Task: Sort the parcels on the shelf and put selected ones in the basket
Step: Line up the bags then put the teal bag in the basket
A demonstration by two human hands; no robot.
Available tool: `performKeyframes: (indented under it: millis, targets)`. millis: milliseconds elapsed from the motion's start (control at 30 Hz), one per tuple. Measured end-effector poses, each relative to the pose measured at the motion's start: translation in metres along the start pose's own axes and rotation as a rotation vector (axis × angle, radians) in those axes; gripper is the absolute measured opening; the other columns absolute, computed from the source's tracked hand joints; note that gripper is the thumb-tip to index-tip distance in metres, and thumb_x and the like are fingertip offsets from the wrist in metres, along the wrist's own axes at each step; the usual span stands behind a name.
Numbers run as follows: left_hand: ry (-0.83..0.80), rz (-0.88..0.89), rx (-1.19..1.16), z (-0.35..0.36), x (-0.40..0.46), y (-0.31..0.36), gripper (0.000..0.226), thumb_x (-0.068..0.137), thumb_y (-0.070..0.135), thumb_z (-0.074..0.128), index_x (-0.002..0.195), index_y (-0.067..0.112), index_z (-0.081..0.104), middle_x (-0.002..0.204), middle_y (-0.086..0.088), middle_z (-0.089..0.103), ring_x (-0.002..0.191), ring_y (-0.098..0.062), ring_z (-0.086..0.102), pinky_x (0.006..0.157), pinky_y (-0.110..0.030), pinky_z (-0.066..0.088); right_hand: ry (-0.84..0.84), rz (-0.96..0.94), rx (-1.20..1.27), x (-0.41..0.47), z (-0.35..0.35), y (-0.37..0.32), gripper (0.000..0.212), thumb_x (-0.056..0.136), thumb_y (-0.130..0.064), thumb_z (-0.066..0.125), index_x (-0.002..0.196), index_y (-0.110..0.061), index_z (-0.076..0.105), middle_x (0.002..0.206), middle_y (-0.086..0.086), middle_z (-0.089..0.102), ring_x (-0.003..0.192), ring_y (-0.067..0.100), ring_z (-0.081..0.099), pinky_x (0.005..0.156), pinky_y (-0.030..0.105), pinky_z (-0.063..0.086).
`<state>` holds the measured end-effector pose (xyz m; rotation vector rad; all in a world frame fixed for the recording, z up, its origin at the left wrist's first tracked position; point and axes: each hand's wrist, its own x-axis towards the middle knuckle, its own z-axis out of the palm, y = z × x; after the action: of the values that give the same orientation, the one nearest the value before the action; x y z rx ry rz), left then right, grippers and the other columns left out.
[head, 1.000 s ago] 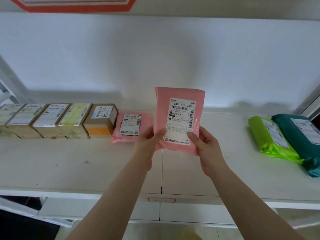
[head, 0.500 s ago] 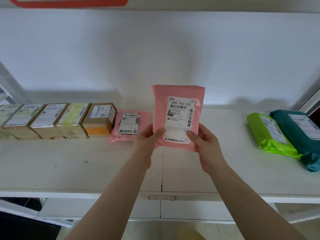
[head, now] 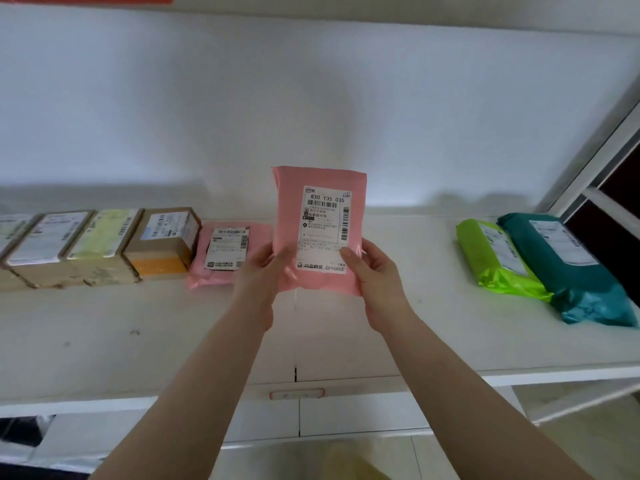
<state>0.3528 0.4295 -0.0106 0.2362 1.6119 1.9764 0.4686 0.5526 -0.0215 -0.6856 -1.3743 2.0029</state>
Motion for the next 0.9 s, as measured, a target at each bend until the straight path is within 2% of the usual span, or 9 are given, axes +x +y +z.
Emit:
performKeyframes:
  millis: [67,233,333,433,567,667,767,833,900]
  targets:
    - [-0.005,-0.008,0.005,0.002,-0.001,0.002,0.014,0.087,0.018,0.069,0.100,0.024,0.071,0.098,0.001,0.076,0.089,-0.019,0.072,0.067,-0.032,0.058,0.018,0.007,-0.014,0.002,-0.001,0.000,0.039,0.091,-0.009,0.066,0.129,-0.005,0.061,0.109,0.011,0.075,0.087,0.018,0.074,0.070,0.029,0.060]
    - [-0.010,-0.058,-0.030,0.003,0.005,0.001,0.025,0.087,0.011,0.066,0.111,0.015,0.068,0.106,-0.003,0.074,0.096,-0.023,0.071,0.081,-0.038,0.057,0.053,0.070,-0.013,0.007,-0.002,-0.002,0.041,0.090,-0.017,0.069,0.129,-0.007,0.059,0.108,0.010,0.075,0.086,0.019,0.074,0.074,0.032,0.061]
    - [0.016,-0.135,-0.038,0.003,0.012,-0.001,0.033,0.086,0.004,0.065,0.119,0.007,0.063,0.109,-0.008,0.072,0.097,-0.024,0.068,0.086,-0.039,0.055,0.057,0.116,-0.029,0.012,-0.007,-0.001,0.045,0.087,-0.018,0.073,0.129,-0.011,0.056,0.108,0.008,0.075,0.092,0.022,0.073,0.085,0.039,0.059]
    - [0.023,-0.170,-0.068,0.005,0.016,-0.005,0.032,0.086,-0.005,0.062,0.118,0.002,0.060,0.099,-0.010,0.069,0.085,-0.021,0.066,0.085,-0.034,0.055,0.062,0.134,-0.094,0.018,-0.012,0.006,0.049,0.086,-0.014,0.073,0.131,-0.010,0.054,0.112,0.010,0.073,0.100,0.027,0.072,0.095,0.045,0.055]
    - [0.132,-0.207,-0.013,0.002,0.022,-0.021,0.029,0.084,0.003,0.070,0.112,0.007,0.061,0.091,-0.004,0.066,0.075,-0.016,0.062,0.070,-0.027,0.054,0.107,0.188,-0.076,0.029,-0.010,0.022,0.046,0.087,-0.010,0.071,0.131,-0.007,0.055,0.115,0.015,0.071,0.102,0.032,0.071,0.093,0.048,0.055]
    - [0.170,-0.316,0.074,0.000,0.024,-0.034,0.026,0.088,0.023,0.070,0.106,0.008,0.060,0.081,-0.003,0.062,0.066,-0.015,0.056,0.060,-0.026,0.049,0.141,0.218,-0.058,0.038,-0.004,0.034,0.043,0.089,-0.007,0.069,0.129,-0.005,0.056,0.114,0.017,0.070,0.095,0.030,0.071,0.080,0.040,0.059]
    - [0.119,-0.411,0.080,-0.003,0.025,-0.039,0.026,0.090,0.032,0.065,0.089,0.008,0.057,0.076,-0.007,0.061,0.062,-0.015,0.057,0.050,-0.022,0.054,0.169,0.232,-0.063,0.046,0.002,0.043,0.042,0.089,-0.007,0.069,0.129,-0.004,0.056,0.115,0.018,0.070,0.097,0.032,0.070,0.088,0.044,0.057]
    - [0.118,-0.414,0.079,-0.004,0.027,-0.040,0.027,0.092,0.034,0.063,0.087,0.008,0.058,0.075,-0.008,0.063,0.059,-0.015,0.059,0.041,-0.018,0.052,0.164,0.230,-0.092,0.052,0.004,0.047,0.041,0.089,-0.008,0.069,0.129,-0.005,0.057,0.115,0.017,0.070,0.101,0.032,0.069,0.092,0.044,0.056]
    - [0.124,-0.402,0.094,-0.007,0.030,-0.041,0.027,0.094,0.035,0.060,0.091,0.008,0.059,0.074,-0.008,0.065,0.054,-0.013,0.061,0.039,-0.017,0.050,0.139,0.219,-0.125,0.055,0.006,0.051,0.042,0.089,-0.009,0.069,0.130,-0.005,0.057,0.113,0.016,0.071,0.102,0.032,0.069,0.092,0.043,0.056]
